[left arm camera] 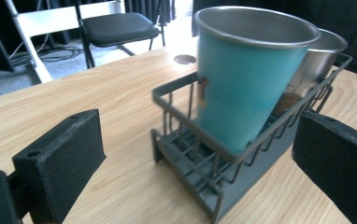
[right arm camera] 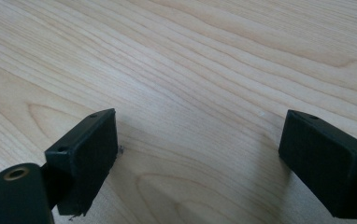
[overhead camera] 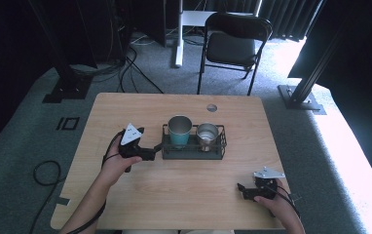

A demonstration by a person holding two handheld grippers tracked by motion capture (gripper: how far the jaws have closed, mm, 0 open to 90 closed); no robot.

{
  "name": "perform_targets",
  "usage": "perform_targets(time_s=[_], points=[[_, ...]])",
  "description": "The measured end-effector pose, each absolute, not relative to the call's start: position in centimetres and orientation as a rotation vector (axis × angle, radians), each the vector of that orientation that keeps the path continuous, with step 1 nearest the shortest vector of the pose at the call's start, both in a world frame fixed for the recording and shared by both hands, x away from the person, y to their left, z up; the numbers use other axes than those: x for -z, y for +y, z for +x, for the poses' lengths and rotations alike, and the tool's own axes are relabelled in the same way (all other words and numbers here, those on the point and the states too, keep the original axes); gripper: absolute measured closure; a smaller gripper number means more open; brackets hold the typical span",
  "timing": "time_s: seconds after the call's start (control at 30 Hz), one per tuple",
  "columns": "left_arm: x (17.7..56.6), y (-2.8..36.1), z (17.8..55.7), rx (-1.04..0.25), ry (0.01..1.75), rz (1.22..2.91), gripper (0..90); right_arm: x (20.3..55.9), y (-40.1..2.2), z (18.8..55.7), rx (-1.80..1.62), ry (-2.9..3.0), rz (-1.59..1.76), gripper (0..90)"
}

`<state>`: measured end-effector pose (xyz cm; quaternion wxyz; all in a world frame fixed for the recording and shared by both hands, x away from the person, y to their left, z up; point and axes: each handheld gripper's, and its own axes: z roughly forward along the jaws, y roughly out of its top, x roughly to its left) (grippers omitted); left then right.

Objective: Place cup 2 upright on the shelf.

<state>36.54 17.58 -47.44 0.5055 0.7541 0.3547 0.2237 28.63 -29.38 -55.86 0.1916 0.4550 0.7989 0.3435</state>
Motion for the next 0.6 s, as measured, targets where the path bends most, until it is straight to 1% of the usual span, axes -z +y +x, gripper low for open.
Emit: perform_targets(time_s=[0.6], points=[[50.0,22.4,34.3,-0.539,0.992,1.800,3.0,55.9,-29.4,28.6,-0.965,2.243,1.278,11.2]])
